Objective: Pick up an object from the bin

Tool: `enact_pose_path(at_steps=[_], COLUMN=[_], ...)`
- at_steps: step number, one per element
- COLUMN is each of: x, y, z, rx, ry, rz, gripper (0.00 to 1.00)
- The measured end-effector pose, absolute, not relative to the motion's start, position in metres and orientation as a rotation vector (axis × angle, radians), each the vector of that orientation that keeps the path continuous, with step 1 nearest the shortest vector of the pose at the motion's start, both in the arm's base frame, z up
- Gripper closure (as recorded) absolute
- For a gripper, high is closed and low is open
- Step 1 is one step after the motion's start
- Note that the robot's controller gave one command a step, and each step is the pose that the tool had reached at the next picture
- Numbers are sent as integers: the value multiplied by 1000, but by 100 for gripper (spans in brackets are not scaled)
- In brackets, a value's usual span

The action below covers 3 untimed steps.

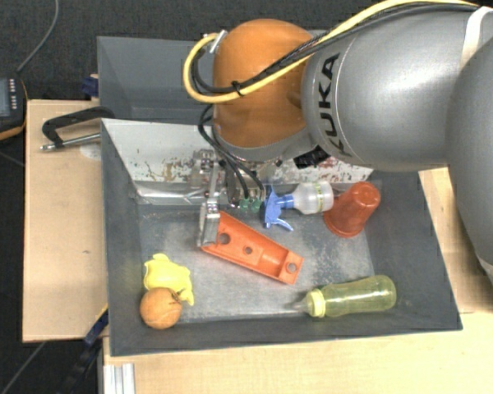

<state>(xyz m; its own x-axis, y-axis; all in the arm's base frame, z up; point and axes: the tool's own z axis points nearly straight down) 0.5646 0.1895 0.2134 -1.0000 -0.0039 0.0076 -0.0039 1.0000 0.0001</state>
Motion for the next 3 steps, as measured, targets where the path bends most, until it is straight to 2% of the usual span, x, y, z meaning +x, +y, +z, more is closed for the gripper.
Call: enact_pose_path(at_steps=[1,2,3], x=[566,533,514], y=[188,158,145], z=[219,176,175], rx=[3,66,88], ry=[-3143,-3138,-3133], rz=[-3,-3,-1], gripper=[0,0,0])
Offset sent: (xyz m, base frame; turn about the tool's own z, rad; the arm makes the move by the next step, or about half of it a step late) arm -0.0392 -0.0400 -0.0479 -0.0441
